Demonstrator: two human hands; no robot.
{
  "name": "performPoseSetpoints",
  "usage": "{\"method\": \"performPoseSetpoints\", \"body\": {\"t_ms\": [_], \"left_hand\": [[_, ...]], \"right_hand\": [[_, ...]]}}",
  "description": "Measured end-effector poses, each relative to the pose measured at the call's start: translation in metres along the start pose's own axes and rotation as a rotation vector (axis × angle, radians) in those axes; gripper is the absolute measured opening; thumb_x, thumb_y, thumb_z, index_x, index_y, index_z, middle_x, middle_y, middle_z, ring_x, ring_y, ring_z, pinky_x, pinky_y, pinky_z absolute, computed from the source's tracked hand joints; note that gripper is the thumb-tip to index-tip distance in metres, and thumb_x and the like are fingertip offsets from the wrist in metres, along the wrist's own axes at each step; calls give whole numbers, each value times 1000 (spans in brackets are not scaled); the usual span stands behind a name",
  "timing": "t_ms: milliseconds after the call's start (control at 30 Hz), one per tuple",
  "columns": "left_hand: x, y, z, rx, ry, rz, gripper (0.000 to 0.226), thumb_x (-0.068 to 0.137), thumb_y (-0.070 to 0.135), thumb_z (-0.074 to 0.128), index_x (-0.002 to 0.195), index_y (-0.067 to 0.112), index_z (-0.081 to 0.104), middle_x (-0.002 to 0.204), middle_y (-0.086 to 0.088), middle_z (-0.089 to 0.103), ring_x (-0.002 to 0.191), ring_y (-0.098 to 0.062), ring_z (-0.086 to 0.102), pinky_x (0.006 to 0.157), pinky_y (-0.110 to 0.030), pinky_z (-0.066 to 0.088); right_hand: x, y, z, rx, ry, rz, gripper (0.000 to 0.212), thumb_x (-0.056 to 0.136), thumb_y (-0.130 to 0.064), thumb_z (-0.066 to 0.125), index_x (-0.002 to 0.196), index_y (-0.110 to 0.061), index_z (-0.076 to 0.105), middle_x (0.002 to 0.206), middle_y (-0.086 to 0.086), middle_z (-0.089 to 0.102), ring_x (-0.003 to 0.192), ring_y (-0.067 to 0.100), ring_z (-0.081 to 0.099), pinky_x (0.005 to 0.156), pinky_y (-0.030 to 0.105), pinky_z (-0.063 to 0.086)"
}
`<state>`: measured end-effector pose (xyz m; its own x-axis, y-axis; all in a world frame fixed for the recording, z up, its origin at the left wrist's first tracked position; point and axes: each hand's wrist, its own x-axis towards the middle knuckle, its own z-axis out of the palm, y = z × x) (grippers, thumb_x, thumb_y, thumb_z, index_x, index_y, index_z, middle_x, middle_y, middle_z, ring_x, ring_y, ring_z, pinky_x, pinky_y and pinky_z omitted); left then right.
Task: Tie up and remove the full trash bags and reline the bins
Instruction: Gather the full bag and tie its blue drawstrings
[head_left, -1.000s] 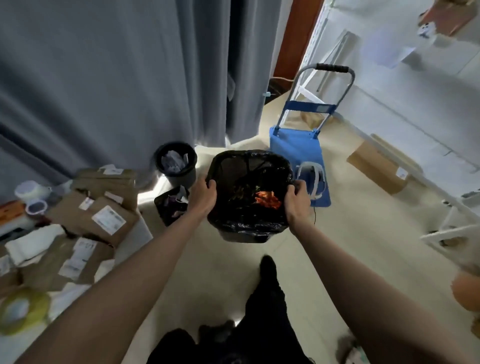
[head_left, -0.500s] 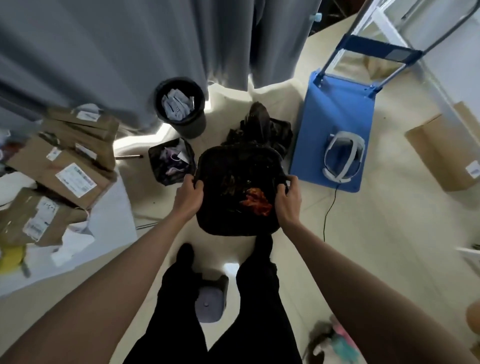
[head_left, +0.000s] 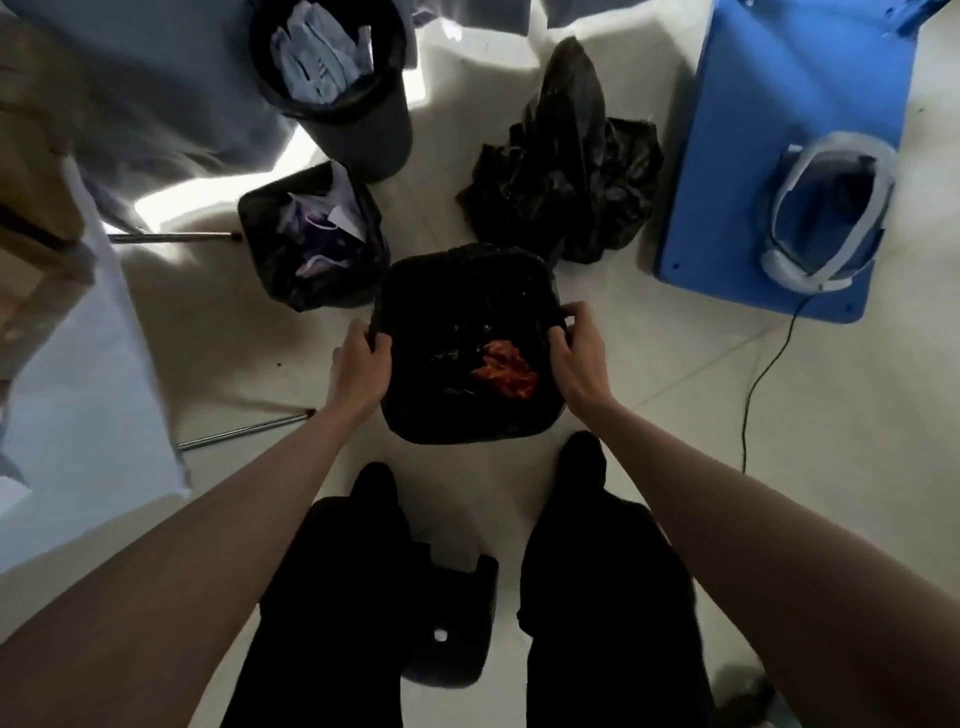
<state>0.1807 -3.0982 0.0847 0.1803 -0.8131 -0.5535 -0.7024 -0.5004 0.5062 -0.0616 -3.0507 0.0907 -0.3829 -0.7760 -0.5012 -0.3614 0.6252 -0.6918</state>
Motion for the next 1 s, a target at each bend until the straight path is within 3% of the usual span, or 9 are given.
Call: {"method": "performPoseSetpoints", "body": {"t_ms": [100, 233, 300, 500, 700, 767, 867, 1000], "left_hand": [[32, -12, 31, -41, 1, 27, 15, 97, 25, 36, 101, 14, 46, 89, -5, 53, 80, -24, 52, 66, -33, 35], [77, -17, 61, 0, 39, 69, 31, 98, 21, 37, 119, 1, 45, 109, -21, 57, 101, -38, 55, 78, -37, 38], [97, -17, 71, 15, 66, 66, 30, 99, 22, 37, 119, 1, 46, 115, -25, 56, 109, -41, 52, 86, -39, 39], [147, -24, 102, 85, 163, 144, 24, 99, 33, 36, 109, 13, 46, 112, -21, 58, 106, -40, 54, 87, -41, 39], [180, -29, 101, 102, 207, 242, 31, 99, 34, 34, 120, 13, 45, 121, -23, 54, 111, -41, 51, 87, -43, 39], [188, -34, 95, 99, 218, 274, 29, 99, 32, 36, 117, 12, 46, 120, -23, 55, 109, -41, 53, 84, -42, 38], [197, -37, 86, 106, 191, 299, 26, 99, 30, 36, 112, 10, 47, 119, -23, 55, 109, -40, 52, 81, -40, 35], [202, -39, 75, 91, 90, 310, 34, 98, 29, 36, 121, 5, 45, 124, -24, 53, 113, -41, 51, 91, -43, 39]], "right_hand": [[34, 19, 20, 4, 34, -37, 17, 92, -22, 42, 108, -18, 47, 104, 12, 60, 96, 27, 58, 84, 44, 49], [72, 42, 42, -5, 69, -93, 23, 95, -17, 41, 115, -9, 47, 107, 8, 54, 96, 20, 49, 79, 31, 35], [89, 55, 53, -21, 72, -109, 26, 95, -17, 41, 119, -9, 46, 106, 10, 53, 95, 22, 49, 78, 30, 33], [140, 85, 76, -37, 122, -148, 15, 95, -20, 41, 105, -8, 42, 97, 15, 56, 89, 33, 53, 72, 38, 37], [163, 79, 100, -41, 212, -194, 12, 97, -21, 38, 101, -10, 39, 97, 13, 53, 83, 28, 46, 72, 35, 31], [162, 75, 110, -46, 226, -192, 12, 97, -21, 37, 102, -10, 38, 101, 15, 53, 84, 28, 46, 72, 35, 31], [156, 73, 125, -40, 285, -187, 14, 98, -20, 36, 104, -8, 38, 107, 19, 54, 90, 32, 49, 74, 37, 33], [150, 73, 131, -5, 324, -170, 19, 98, -19, 36, 110, -6, 43, 114, 21, 56, 95, 33, 50, 77, 36, 34]]}}
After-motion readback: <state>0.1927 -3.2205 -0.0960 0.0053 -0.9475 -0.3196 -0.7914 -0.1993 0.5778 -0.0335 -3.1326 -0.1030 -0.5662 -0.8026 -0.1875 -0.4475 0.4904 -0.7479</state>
